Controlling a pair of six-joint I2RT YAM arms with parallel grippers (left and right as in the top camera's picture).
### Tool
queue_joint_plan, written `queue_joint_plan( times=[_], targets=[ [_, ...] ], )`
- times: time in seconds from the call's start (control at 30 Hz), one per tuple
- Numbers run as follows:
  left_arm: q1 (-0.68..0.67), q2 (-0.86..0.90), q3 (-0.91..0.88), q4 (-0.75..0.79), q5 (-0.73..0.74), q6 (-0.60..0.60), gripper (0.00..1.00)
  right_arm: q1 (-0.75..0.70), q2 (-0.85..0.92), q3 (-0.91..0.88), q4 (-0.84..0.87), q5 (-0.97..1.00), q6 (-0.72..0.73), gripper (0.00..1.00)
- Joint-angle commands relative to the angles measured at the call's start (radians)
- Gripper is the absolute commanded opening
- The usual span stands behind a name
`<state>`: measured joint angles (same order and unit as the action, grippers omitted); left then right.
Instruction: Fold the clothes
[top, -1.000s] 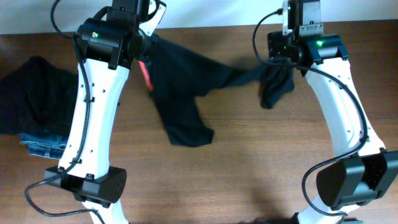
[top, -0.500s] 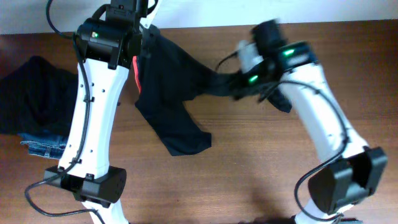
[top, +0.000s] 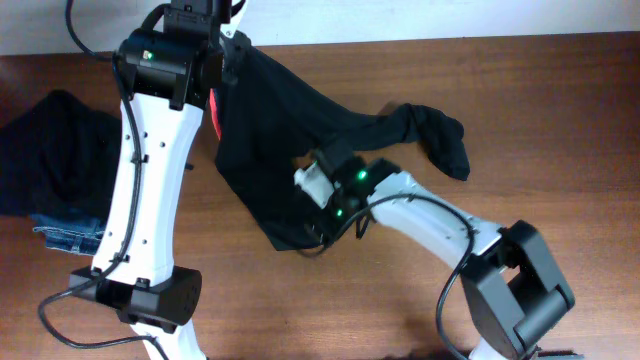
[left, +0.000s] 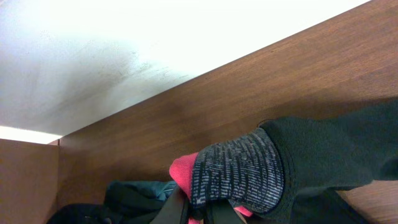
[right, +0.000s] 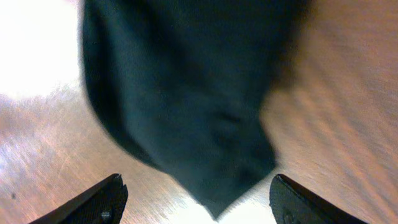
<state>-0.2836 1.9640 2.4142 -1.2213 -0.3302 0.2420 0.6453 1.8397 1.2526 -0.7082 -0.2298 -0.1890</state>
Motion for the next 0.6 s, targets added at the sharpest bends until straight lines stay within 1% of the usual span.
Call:
queue_joint_plan(
  times=[0.0, 0.07, 0.23, 0.3, 0.4, 0.43, 0.47, 0.5, 0.53, 0.57],
  targets=[
    [0.005, -0.004, 0.012, 0.01, -0.017, -0.01, 0.07, 0.076, 0.01, -0.015, 0.018, 0.026, -0.096, 0.79],
    [0.005, -0.004, 0.012, 0.01, -0.014, -0.01, 0.07, 0.119, 0.023, -0.015, 0.034, 0.065, -0.118, 0.79],
    [0.005, -0.004, 0.012, 0.008, -0.014, -0.014, 0.07, 0.209, 0.098, -0.015, 0.115, 0.229, -0.105, 0.79],
    [0.005, -0.004, 0.012, 0.006, -0.014, -0.014, 0.07, 0.224, 0.135, -0.015, 0.16, 0.328, -0.059, 0.8],
    [0.005, -0.004, 0.012, 0.006, -0.014, -0.014, 0.07, 0.224, 0.167, -0.015, 0.187, 0.344, -0.054, 0.79],
    [0.005, -0.004, 0.012, 0.005, -0.014, -0.014, 0.07, 0.224, 0.168, -0.015, 0.186, 0.344, -0.054, 0.75],
    [0.005, -0.004, 0.012, 0.005, -0.014, -0.014, 0.07, 0.224, 0.168, -0.015, 0.186, 0.348, -0.054, 0.65],
    [0.005, -0.004, 0.012, 0.003, -0.014, -0.014, 0.07, 0.224, 0.167, -0.014, 0.186, 0.357, -0.053, 0.47],
    [0.005, -0.004, 0.012, 0.002, -0.014, -0.014, 0.07, 0.224, 0.163, -0.011, 0.182, 0.368, -0.041, 0.36],
    [0.005, -0.004, 0.012, 0.001, -0.014, -0.014, 0.07, 0.224, 0.16, -0.008, 0.177, 0.386, -0.016, 0.21]
  ],
)
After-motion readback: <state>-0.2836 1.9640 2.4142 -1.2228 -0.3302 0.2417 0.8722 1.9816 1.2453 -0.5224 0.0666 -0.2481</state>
